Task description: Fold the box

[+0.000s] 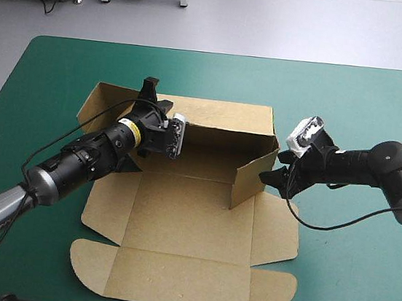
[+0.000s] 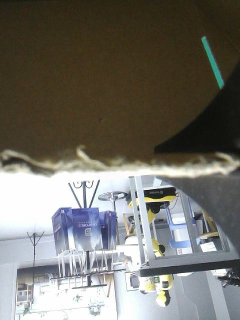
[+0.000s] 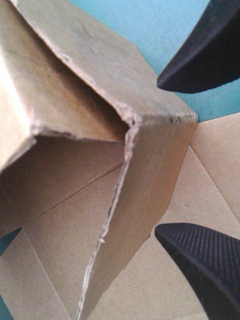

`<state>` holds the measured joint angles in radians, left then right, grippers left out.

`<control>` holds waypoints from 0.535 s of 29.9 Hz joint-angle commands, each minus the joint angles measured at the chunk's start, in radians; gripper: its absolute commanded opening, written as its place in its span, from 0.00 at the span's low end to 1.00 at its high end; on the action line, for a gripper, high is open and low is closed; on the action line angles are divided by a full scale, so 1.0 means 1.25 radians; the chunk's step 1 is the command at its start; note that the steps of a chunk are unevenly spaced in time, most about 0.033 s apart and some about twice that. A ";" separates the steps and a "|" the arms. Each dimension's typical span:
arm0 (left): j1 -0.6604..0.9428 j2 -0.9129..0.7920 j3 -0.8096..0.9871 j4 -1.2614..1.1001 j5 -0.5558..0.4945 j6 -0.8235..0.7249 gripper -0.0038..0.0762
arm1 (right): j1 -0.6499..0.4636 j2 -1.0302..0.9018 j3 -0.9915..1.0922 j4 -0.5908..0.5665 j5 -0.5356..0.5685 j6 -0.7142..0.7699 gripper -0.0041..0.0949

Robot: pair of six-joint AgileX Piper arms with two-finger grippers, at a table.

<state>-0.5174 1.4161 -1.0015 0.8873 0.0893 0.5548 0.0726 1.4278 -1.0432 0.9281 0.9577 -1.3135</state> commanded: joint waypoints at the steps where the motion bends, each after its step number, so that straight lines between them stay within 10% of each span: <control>1: -0.008 -0.016 -0.015 -0.008 -0.009 -0.022 0.04 | 0.021 -0.020 -0.022 0.042 -0.020 0.002 0.75; 16: -0.082 0.072 -0.095 -0.050 0.154 -0.120 0.06 | 0.077 -0.020 -0.021 0.096 -0.180 0.091 0.75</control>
<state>-0.5736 1.4715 -1.0653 0.8679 0.2167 0.4590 0.1669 1.4315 -1.0432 0.9904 0.7476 -1.2105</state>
